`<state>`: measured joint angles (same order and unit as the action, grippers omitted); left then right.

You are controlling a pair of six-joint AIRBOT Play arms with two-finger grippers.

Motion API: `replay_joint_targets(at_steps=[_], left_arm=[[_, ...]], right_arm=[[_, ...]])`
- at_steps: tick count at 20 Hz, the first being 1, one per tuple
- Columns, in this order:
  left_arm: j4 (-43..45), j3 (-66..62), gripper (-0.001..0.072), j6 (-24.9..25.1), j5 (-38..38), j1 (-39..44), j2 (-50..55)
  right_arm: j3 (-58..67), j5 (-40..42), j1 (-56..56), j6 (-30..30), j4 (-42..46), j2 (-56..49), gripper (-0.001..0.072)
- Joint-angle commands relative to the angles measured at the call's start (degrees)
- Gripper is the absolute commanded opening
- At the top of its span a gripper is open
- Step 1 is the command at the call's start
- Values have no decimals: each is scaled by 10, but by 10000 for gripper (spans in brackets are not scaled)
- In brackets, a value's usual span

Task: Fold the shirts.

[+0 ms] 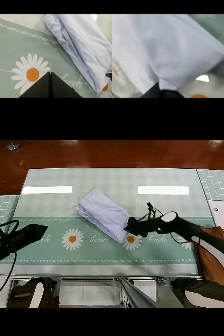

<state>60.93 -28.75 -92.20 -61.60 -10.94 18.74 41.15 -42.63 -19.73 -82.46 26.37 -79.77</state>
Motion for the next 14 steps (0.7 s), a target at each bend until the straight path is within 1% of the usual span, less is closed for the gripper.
replay_joint_targets(at_steps=[1,4,6,7,9,11,14], left_arm=[[-6,0,23,0,3,0,2],[-6,0,23,0,3,0,2],[-6,0,23,0,3,0,2],[-6,0,23,0,3,0,2],[-6,0,23,0,3,0,2],[-6,0,23,0,3,0,2],[-6,0,23,0,3,0,2]], right_arm=[[139,-61,-7,-2,104,-29,21],[343,-155,13,-90,287,-29,21],[477,-235,33,-106,364,-30,20],[533,-269,49,-113,387,-30,20],[621,-323,90,-121,405,-30,20],[688,-372,141,-128,413,-30,20],[757,-459,236,-129,416,-28,21]])
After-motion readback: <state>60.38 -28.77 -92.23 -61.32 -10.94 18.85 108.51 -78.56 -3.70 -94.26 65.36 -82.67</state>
